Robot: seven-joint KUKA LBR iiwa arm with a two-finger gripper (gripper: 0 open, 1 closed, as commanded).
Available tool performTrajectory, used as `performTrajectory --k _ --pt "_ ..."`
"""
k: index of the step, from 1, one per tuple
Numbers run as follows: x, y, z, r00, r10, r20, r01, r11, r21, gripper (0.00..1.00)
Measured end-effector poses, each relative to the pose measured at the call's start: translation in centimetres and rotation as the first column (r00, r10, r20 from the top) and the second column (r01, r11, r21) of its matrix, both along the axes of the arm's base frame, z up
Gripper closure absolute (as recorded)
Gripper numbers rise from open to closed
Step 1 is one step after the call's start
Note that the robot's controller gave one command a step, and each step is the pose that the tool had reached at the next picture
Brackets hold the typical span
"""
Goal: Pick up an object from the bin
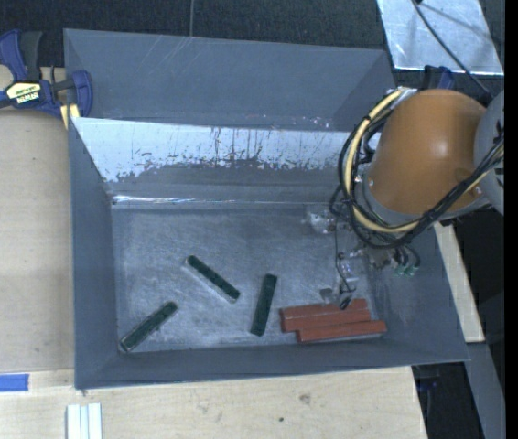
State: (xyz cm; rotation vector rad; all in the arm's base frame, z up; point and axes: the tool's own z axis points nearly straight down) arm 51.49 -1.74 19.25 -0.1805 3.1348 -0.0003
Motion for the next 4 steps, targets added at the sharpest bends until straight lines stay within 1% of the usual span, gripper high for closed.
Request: performTrajectory --k 1,2,3,4 --pt "-1.9 2.9 -12.5 1.000 0.015 -0.003 -0.015 1.000 0.001 0.00" --pt "0.0 -2.3 -12.2 1.000 -0.002 0.003 0.002 1.000 -0.002 0.00" --pt "0.6 -8.3 -12.2 0.980 -0.200 0.004 0.200 0.980 -0.001 0.00" --pt "-1.7 -1.7 -12.1 0.991 -0.132 -0.001 0.132 0.991 0.002 0.00"
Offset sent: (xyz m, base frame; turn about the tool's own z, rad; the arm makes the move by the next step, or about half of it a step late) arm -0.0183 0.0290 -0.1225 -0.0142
